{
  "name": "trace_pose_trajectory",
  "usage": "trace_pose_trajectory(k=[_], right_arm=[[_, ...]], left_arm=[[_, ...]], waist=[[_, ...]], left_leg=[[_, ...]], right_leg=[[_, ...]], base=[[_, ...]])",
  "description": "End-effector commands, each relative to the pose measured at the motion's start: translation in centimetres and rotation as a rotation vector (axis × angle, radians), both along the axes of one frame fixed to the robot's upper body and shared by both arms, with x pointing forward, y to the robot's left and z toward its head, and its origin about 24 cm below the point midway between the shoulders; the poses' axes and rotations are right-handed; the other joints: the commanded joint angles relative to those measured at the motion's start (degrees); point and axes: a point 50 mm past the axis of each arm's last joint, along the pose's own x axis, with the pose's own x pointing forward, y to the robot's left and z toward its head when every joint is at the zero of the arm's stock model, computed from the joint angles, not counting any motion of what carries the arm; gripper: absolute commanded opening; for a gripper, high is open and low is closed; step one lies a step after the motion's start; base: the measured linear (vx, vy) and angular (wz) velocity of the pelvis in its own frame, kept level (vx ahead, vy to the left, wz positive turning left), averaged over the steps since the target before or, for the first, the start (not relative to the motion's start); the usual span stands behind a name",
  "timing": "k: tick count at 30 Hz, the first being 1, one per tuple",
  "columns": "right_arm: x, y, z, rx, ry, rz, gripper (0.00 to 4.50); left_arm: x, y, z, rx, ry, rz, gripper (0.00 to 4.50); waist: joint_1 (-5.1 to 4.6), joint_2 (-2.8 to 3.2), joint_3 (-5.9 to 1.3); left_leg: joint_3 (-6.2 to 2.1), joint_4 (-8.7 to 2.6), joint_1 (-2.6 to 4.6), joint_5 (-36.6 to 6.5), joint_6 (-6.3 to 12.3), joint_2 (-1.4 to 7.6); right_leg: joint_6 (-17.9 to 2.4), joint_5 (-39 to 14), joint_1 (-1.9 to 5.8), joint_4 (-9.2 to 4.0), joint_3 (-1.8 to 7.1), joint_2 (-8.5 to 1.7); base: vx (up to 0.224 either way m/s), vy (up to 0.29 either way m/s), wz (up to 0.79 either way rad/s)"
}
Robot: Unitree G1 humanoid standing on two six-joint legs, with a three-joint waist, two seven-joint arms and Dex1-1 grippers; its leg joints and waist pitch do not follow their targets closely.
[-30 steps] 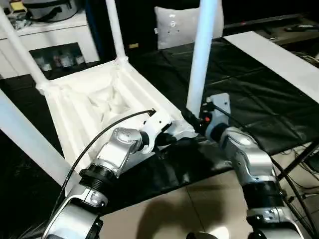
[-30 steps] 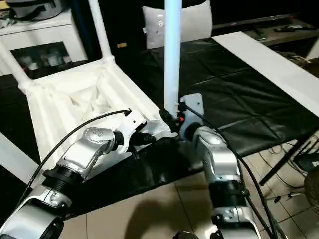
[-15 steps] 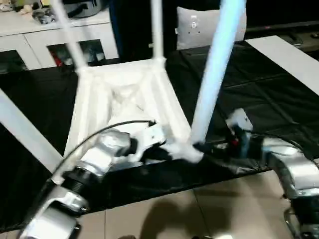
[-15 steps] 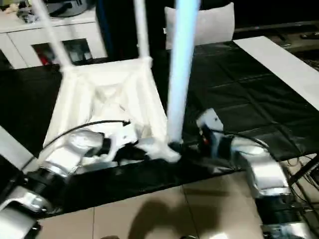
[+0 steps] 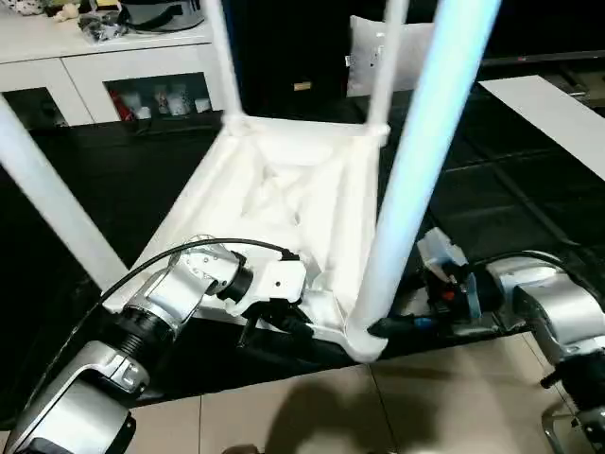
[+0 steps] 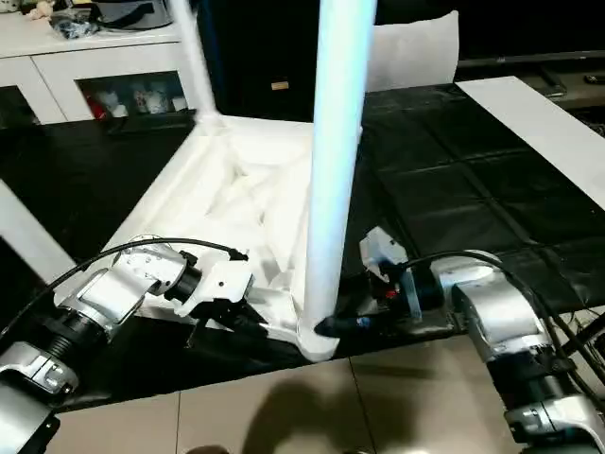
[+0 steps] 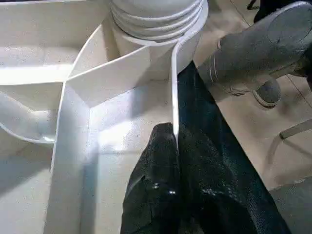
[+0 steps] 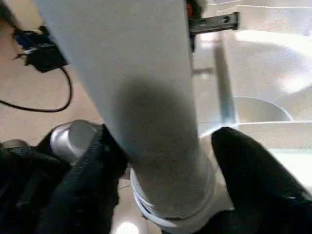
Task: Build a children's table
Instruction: Rotate leg to tighten
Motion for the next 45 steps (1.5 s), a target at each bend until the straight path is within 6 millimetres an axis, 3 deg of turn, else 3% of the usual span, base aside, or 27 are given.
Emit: trace_pose_trajectory(k=[1,5,6,8,14,15,17,18,19,20,21,23,24,25,26,27,28,29,30,31,32,34,35,37,42,45], right_arm=[[0.1,0.4,0.4,0.012,0.000,0.021,2.83],[0.0,0.7,0.4,0.033,0.022,0.045,2.43],[-0.2,0.8,0.3,0.040,0.039,0.062,2.34],[-0.3,0.9,0.3,0.065,0.050,0.065,2.14],[0.1,1.6,0.3,0.126,0.025,-0.068,2.07],[0.7,2.1,0.0,0.117,-0.006,-0.171,2.07],[1.0,2.2,-0.1,0.112,-0.022,-0.218,2.07],[1.2,2.4,-0.2,0.107,-0.031,-0.256,2.06],[1.8,2.9,-0.5,0.101,-0.042,-0.347,2.06],[2.1,3.1,-0.6,0.095,-0.043,-0.405,2.04],[2.9,4.0,-1.2,0.079,-0.038,-0.571,2.03],[3.1,4.4,-1.4,0.073,-0.033,-0.630,2.02],[3.6,5.3,-1.9,0.050,-0.045,-0.755,2.02],[3.6,5.3,-1.9,0.050,-0.045,-0.755,2.02],[4.3,6.2,-2.1,0.041,-0.083,-0.868,2.02],[4.6,6.4,-2.1,0.044,-0.094,-0.914,2.01],[4.6,6.5,-2.1,0.045,-0.095,-0.924,2.01],[4.9,6.6,-2.2,0.036,-0.101,-0.952,2.01],[5.3,6.9,-2.1,0.034,-0.120,-1.000,2.01],[5.5,7.2,-2.1,0.037,-0.131,-1.027,2.01],[5.7,7.5,-1.9,0.052,-0.136,-1.028,2.55],[5.7,7.8,-1.6,0.075,-0.142,-1.030,2.68],[5.6,7.7,-1.4,0.090,-0.135,-1.024,2.74],[5.4,7.4,-1.3,0.104,-0.131,-1.002,3.03],[4.5,4.8,-0.9,0.130,-0.185,-0.913,3.48],[3.9,3.2,-0.5,0.134,-0.207,-0.834,3.67]], left_arm=[[-0.7,-0.6,-0.5,0.050,0.013,-0.091,0.00],[-0.7,-0.7,-0.5,0.037,0.020,-0.076,0.00],[-0.7,-0.5,-0.6,0.034,0.029,-0.072,0.00],[-0.7,-0.4,-0.6,0.022,0.047,-0.056,0.00],[-0.3,-0.6,-0.4,-0.051,0.107,0.097,0.00],[-0.2,-0.8,-0.3,-0.072,0.113,0.144,0.00],[-0.1,-0.8,-0.3,-0.077,0.116,0.164,0.00],[-0.1,-0.9,-0.3,-0.081,0.118,0.179,0.00],[0.0,-1.2,-0.4,-0.096,0.121,0.226,0.00],[0.0,-1.4,-0.4,-0.106,0.124,0.254,0.00],[0.2,-2.2,-0.6,-0.131,0.137,0.344,0.00],[0.3,-2.6,-0.6,-0.139,0.145,0.380,0.00],[0.7,-3.6,-0.6,-0.156,0.138,0.466,0.00],[0.7,-3.6,-0.6,-0.156,0.138,0.466,0.00],[1.3,-4.6,-0.5,-0.180,0.129,0.564,0.00],[1.6,-4.9,-0.4,-0.188,0.125,0.604,0.00],[1.7,-4.9,-0.4,-0.190,0.123,0.612,0.00],[1.9,-5.1,-0.3,-0.198,0.122,0.633,0.00],[2.3,-5.7,-0.1,-0.224,0.117,0.683,0.00],[2.5,-6.1,0.1,-0.238,0.114,0.713,0.00],[2.6,-6.5,0.2,-0.246,0.108,0.722,0.00],[2.5,-6.8,0.3,-0.244,0.100,0.721,0.00],[2.5,-6.9,0.3,-0.242,0.096,0.712,0.00],[2.4,-6.8,0.3,-0.233,0.080,0.699,0.00],[2.1,-5.5,-0.1,-0.199,0.050,0.646,0.00],[1.8,-4.7,-0.4,-0.173,0.031,0.579,0.00]], waist=[[-0.16,-1.35,-3.90],[-0.07,-1.45,-3.93],[-0.04,-1.80,-3.96],[0.05,-1.59,-3.99],[-0.07,-1.60,-3.87],[-0.31,-1.30,-3.63],[-0.96,-1.53,-3.34],[-1.18,-0.98,-3.30],[-1.90,-1.18,-3.11],[-2.62,-1.12,-2.98],[-3.56,-0.92,-3.02],[-5.14,-1.11,-2.82],[-6.02,-0.85,-2.87],[-6.63,-0.81,-2.72],[-7.50,-0.70,-2.90],[-8.31,-0.50,-2.92],[-8.45,-0.25,-3.07],[-8.84,-0.20,-3.20],[-9.18,0.29,-3.26],[-9.13,0.07,-3.28],[-9.24,-0.11,-3.33],[-8.72,-0.12,-3.49],[-8.54,0.27,-3.53],[-8.00,0.13,-3.91],[-5.94,-0.02,-4.36],[-5.21,0.03,-4.19]], left_leg=[[-0.41,-4.43,-0.32,-5.08,5.50,3.58],[-0.46,-4.51,-0.28,-5.13,5.01,3.63],[-0.38,-4.49,-0.24,-4.79,4.93,3.60],[-0.39,-4.47,-0.21,-4.35,4.96,3.61],[-0.32,-4.57,-0.30,-4.77,4.38,3.65],[-0.31,-4.69,-0.18,-6.10,3.59,3.39],[-0.41,-4.88,-0.29,-7.86,2.31,2.91],[-0.50,-4.87,-0.12,-8.67,1.84,2.81],[-0.57,-4.87,-0.32,-10.16,1.60,2.59],[-0.64,-5.01,-0.20,-11.13,1.00,2.64],[-0.80,-4.87,-0.14,-12.66,0.47,2.37],[-1.14,-4.78,-0.68,-14.05,-0.30,2.12],[-1.13,-4.45,-0.26,-15.05,-0.29,1.84],[-1.17,-4.44,-0.33,-15.68,-0.28,1.81],[-1.16,-4.06,-0.16,-16.51,-0.16,1.55],[-1.35,-3.98,-0.34,-17.01,0.24,1.52],[-1.44,-4.03,-0.11,-17.28,0.54,1.64],[-1.52,-4.15,-0.21,-17.15,1.01,1.73],[-1.69,-4.45,-0.48,-17.03,1.81,2.13],[-1.57,-4.43,-0.30,-16.79,2.06,1.96],[-1.46,-4.45,-0.58,-16.32,2.33,1.89],[-1.50,-4.57,-0.87,-14.00,3.25,2.08],[-1.56,-4.56,-0.94,-13.06,3.49,2.16],[-1.58,-4.53,-1.13,-9.11,4.76,2.60],[-1.30,-3.97,-1.29,-2.00,8.01,2.68],[-1.10,-4.02,-1.21,-2.50,8.69,2.76]], right_leg=[[-9.18,-18.84,3.69,-3.53,3.87,-3.81],[-8.95,-18.87,3.70,-3.51,3.90,-3.78],[-8.94,-18.62,3.68,-3.50,3.93,-3.75],[-9.07,-18.33,3.66,-3.39,3.97,-3.78],[-9.53,-18.44,3.79,-3.35,4.02,-3.92],[-8.40,-21.42,3.67,-3.92,3.89,-3.75],[-6.17,-26.70,3.85,-4.64,3.48,-3.72],[-5.59,-28.30,3.76,-4.83,3.34,-3.76],[-4.18,-30.70,3.81,-5.33,3.09,-3.58],[-3.65,-31.49,3.56,-5.59,3.01,-3.47],[-2.91,-32.97,3.65,-5.86,2.60,-3.36],[-1.57,-34.92,3.86,-6.21,1.96,-3.28],[-0.72,-36.27,3.48,-6.69,1.67,-3.27],[-0.60,-36.86,3.33,-6.96,1.42,-3.19],[0.33,-37.82,3.33,-7.42,0.91,-3.21],[0.31,-37.47,3.41,-7.72,0.42,-3.22],[0.12,-36.72,3.45,-7.82,0.31,-3.28],[-0.28,-35.07,3.65,-7.80,0.35,-3.32],[-1.99,-30.63,3.60,-7.31,0.71,-3.30],[-2.86,-29.70,3.56,-7.27,0.84,-3.30],[-3.20,-29.24,3.68,-7.06,0.97,-3.28],[-4.02,-27.13,4.03,-6.66,1.33,-3.47],[-4.50,-25.87,4.05,-6.39,1.50,-3.52],[-6.74,-19.61,4.24,-5.38,2.11,-3.56],[-9.27,-11.24,4.59,-4.00,2.58,-3.62],[-9.02,-12.89,4.46,-4.18,2.56,-3.58]], base=[[0.000,0.000,0.00],[0.000,0.000,0.00],[0.000,0.000,0.00],[0.000,0.000,0.00],[0.000,0.000,0.00],[0.000,0.000,0.00],[0.000,0.000,0.00],[0.000,0.000,0.00],[0.000,0.000,0.00],[0.000,0.000,0.00],[0.000,0.000,0.00],[0.000,0.000,0.00],[0.000,0.000,0.00],[0.000,0.000,0.00],[0.000,0.000,0.00],[0.000,0.000,0.00],[0.000,0.000,0.00],[0.000,0.000,0.00],[0.000,0.000,0.00],[0.000,0.000,0.00],[0.000,0.000,0.00],[0.000,0.000,0.00],[0.000,0.000,0.00],[0.000,0.000,0.00],[0.000,0.000,0.00],[0.000,0.000,0.00]])
